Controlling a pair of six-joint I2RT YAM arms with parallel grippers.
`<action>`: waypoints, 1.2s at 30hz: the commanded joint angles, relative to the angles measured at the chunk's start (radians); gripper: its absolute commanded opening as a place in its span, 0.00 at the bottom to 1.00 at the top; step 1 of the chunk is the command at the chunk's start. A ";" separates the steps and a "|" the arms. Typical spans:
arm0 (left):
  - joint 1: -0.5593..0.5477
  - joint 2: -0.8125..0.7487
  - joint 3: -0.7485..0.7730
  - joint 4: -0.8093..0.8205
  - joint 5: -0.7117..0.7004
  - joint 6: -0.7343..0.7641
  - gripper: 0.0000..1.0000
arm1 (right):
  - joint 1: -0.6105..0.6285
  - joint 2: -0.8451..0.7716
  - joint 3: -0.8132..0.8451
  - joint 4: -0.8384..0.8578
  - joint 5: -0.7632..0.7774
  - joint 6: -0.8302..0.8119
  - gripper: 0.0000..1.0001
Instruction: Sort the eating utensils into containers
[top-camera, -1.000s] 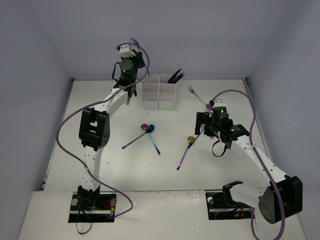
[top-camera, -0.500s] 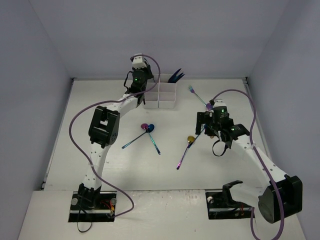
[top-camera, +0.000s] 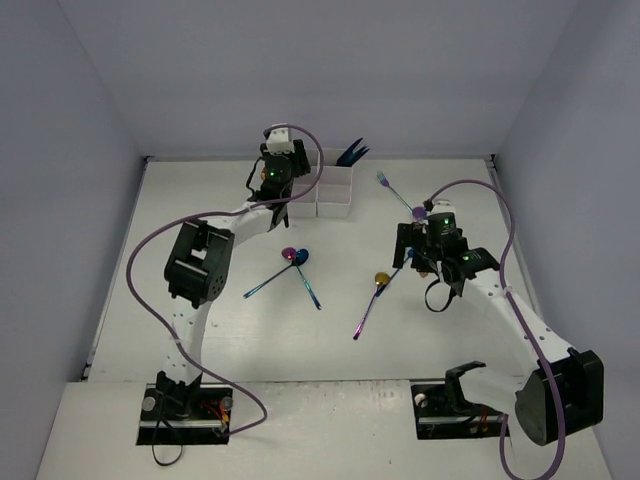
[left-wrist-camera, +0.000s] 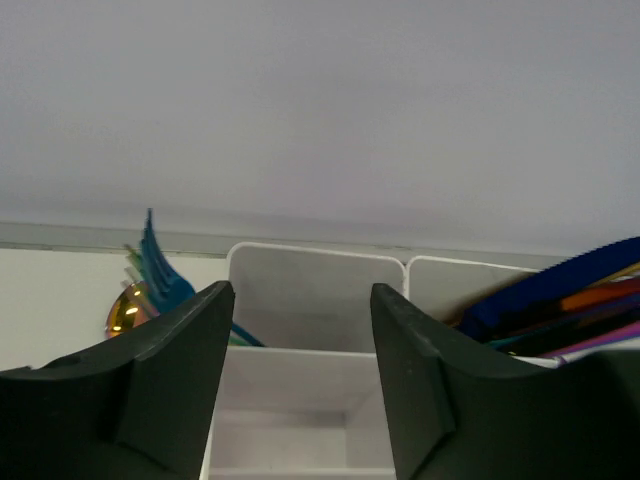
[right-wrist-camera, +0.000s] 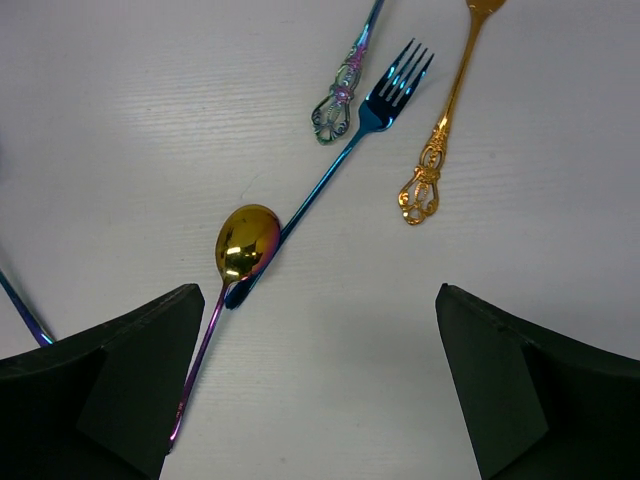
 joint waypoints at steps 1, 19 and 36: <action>-0.028 -0.259 -0.062 0.021 -0.008 0.020 0.57 | -0.048 0.028 0.036 -0.010 0.088 0.080 1.00; -0.053 -0.744 -0.303 -0.973 0.217 0.095 0.69 | -0.278 0.480 0.286 0.028 0.109 0.259 0.76; -0.054 -0.948 -0.571 -1.066 0.316 0.021 0.69 | -0.279 0.813 0.479 0.064 0.148 0.235 0.33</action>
